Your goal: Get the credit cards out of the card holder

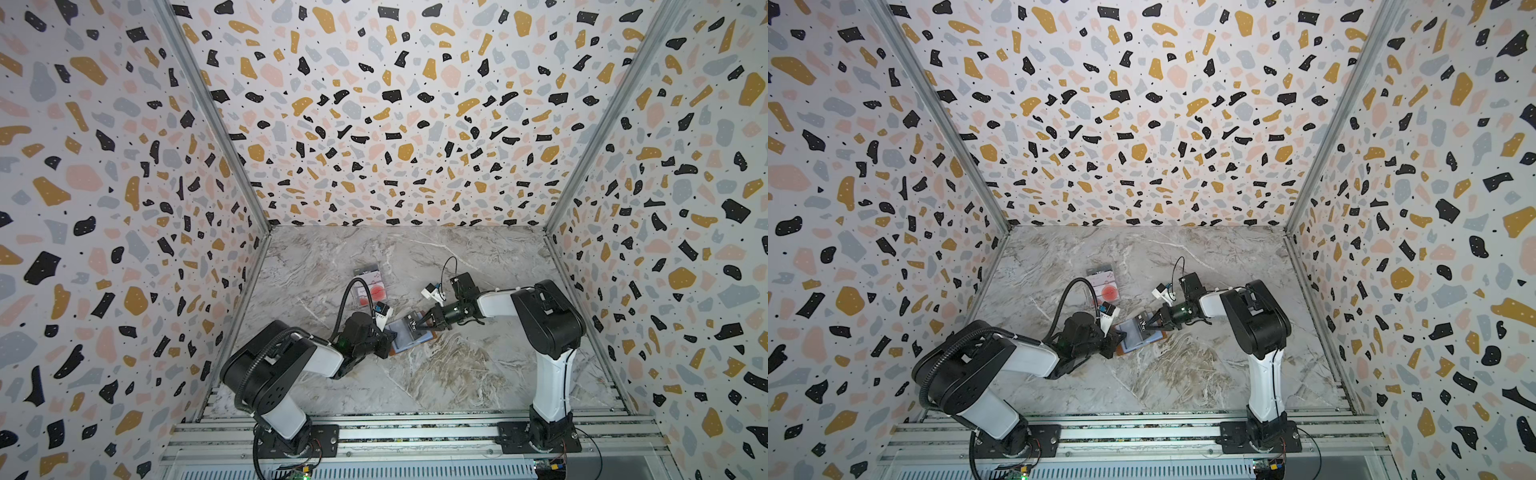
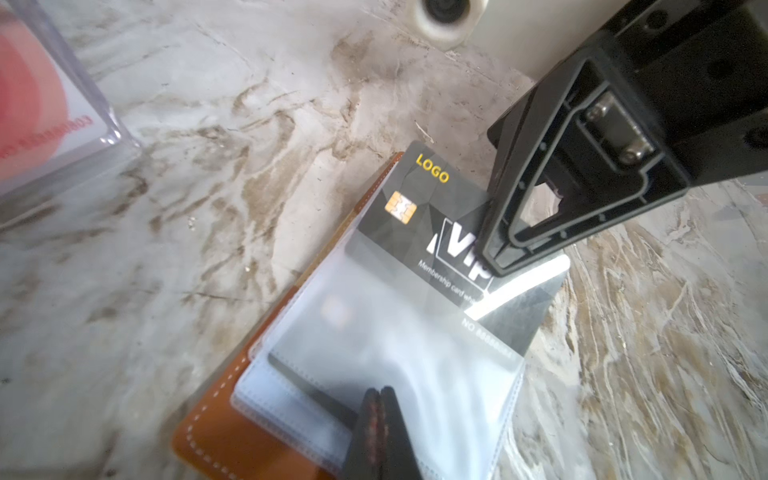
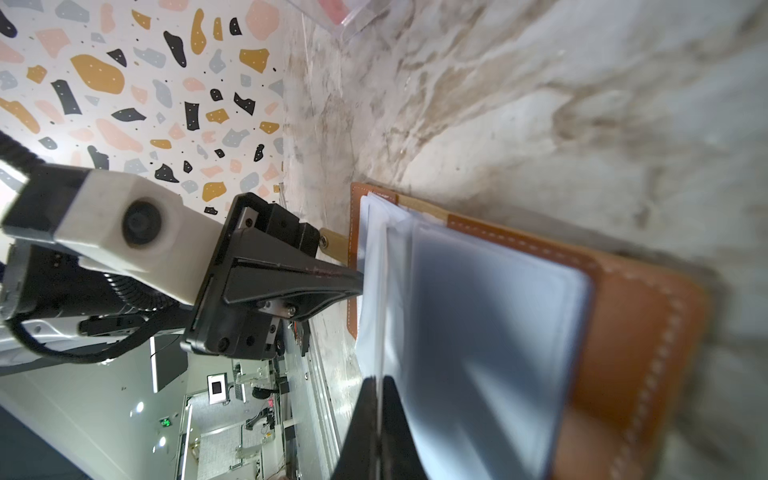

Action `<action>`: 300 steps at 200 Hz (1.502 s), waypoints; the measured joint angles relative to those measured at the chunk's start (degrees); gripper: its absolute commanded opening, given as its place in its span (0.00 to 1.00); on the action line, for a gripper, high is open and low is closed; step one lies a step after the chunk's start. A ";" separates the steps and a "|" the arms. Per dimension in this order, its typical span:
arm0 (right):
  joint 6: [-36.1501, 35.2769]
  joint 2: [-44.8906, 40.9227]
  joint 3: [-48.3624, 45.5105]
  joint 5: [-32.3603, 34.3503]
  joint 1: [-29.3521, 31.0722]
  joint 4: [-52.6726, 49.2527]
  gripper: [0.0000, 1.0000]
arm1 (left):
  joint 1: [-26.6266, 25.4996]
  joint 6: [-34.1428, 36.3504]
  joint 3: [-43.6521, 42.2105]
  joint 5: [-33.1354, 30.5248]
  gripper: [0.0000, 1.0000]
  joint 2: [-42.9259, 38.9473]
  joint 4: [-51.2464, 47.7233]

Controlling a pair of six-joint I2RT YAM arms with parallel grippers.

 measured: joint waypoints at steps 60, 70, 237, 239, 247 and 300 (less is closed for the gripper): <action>-7.32 -10.29 0.02 12.74 -2.03 -10.71 0.00 | -0.02 1.55 2.69 -1.01 0.02 -2.49 -8.20; -8.44 -12.11 0.02 14.78 -2.21 -11.89 0.00 | -0.04 2.27 3.58 -1.62 0.07 -4.02 -12.02; -28.85 -35.82 -5.75 10.12 4.55 -13.18 0.00 | 7.06 27.61 34.12 22.34 0.45 -17.90 -58.86; -29.00 -35.82 -5.75 9.99 4.70 -13.16 0.00 | 7.06 27.89 34.14 22.86 0.45 -17.90 -59.12; -29.62 -35.82 -5.75 9.42 5.22 -13.18 0.00 | 7.06 28.92 34.27 24.87 0.45 -17.88 -60.19; -34.12 -32.79 -2.99 7.89 9.46 -14.86 0.00 | 7.06 33.33 35.82 34.29 0.29 -16.83 -65.24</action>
